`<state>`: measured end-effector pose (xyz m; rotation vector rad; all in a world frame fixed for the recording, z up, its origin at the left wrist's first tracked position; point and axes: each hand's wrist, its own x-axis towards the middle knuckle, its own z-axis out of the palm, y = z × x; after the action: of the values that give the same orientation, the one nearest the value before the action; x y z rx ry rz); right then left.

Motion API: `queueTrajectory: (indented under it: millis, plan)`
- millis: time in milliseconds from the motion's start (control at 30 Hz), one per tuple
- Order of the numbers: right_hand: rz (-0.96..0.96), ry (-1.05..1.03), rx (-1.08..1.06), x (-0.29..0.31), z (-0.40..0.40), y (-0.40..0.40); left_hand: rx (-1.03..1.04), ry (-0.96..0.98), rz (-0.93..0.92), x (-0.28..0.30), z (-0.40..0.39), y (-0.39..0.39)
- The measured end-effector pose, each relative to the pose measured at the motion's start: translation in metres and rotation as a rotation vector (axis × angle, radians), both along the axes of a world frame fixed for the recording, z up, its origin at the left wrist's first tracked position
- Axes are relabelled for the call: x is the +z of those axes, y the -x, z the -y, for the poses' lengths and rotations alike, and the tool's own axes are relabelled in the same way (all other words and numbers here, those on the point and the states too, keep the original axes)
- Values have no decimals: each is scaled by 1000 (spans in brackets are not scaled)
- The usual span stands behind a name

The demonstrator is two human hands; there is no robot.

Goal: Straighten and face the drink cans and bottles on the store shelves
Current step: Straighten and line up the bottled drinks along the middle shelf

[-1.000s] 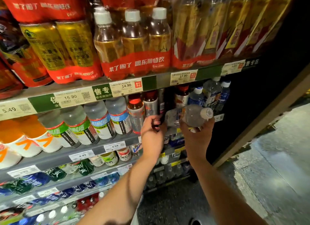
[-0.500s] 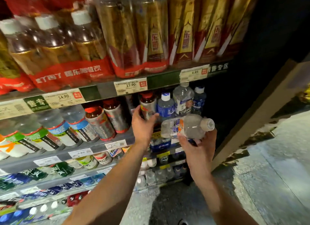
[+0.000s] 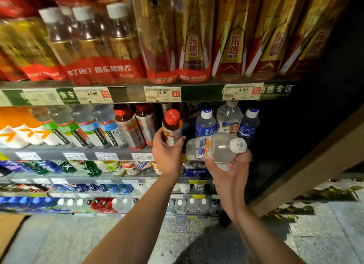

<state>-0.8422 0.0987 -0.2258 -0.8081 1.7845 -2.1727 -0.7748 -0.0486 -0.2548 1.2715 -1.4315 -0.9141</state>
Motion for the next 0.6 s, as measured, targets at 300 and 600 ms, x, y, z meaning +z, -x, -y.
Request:
queueTrajectory:
  millis: [300, 600]
  plan:
    - [-116, -73, 92, -5, 42, -6, 64, 11, -45, 3, 7, -18]
    - [-348, -276, -48, 1, 81, -5, -58, 78, 73, 4, 27, -22]
